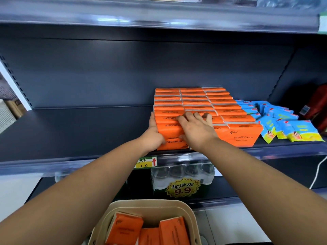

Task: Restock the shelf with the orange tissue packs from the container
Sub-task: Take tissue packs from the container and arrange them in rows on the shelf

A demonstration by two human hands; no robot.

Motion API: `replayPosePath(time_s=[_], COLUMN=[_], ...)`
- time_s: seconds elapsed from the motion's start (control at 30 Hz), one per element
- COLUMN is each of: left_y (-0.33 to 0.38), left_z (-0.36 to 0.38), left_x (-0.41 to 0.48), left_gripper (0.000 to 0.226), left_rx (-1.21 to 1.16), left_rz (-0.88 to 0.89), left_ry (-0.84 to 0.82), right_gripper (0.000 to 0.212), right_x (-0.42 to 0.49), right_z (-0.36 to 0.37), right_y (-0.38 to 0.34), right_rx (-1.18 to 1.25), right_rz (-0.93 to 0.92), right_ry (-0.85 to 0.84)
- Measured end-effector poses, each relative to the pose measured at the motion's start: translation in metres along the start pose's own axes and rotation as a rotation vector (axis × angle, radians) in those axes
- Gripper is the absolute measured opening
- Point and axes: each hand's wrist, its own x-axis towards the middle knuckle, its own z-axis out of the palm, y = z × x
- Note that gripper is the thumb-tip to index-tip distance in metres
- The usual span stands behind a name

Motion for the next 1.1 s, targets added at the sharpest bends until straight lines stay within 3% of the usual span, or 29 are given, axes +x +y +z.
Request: replayPosePath(time_s=[0.13,0.2,0.33,0.5,0.63,0.77,0.97,1.1], left_y=[-0.001,0.000,0.004,-0.005,-0.030,-0.075,-0.147,-0.181], left_z=[-0.001,-0.006,-0.028,-0.064,-0.068,-0.048,-0.019,-0.014], left_x=[0.000,-0.005,-0.026,-0.082,-0.132,-0.169,-0.179,-0.171], left_gripper=[0.115,0.117,0.118,0.084,0.066,0.050,0.053,0.051], left_rx=[-0.103,-0.045,0.316,0.880,1.098,1.188,1.161,1.130], left_rz=[0.018,0.009,-0.041,-0.057,-0.075,-0.047,-0.195,-0.242], left_ry=[-0.035,-0.067,0.019,0.223,0.220,0.098,-0.077,-0.106], right_gripper=[0.053,0.056,0.058,0.044,0.040,0.036,0.040,0.042], right_x=[0.001,0.000,-0.011,-0.040,-0.065,-0.100,-0.144,-0.158], right_z=[0.001,-0.001,-0.013,-0.023,-0.014,0.024,0.086,0.118], right_y=[0.000,-0.001,-0.003,-0.015,-0.041,-0.076,-0.106,-0.109], right_rx=[0.014,0.041,0.136,0.187,0.185,0.162,0.139,0.102], right_rz=[0.013,0.013,0.035,-0.002,-0.046,-0.144,-0.206,-0.155], right_ry=[-0.016,-0.039,-0.008,0.095,0.091,0.005,-0.299,-0.445])
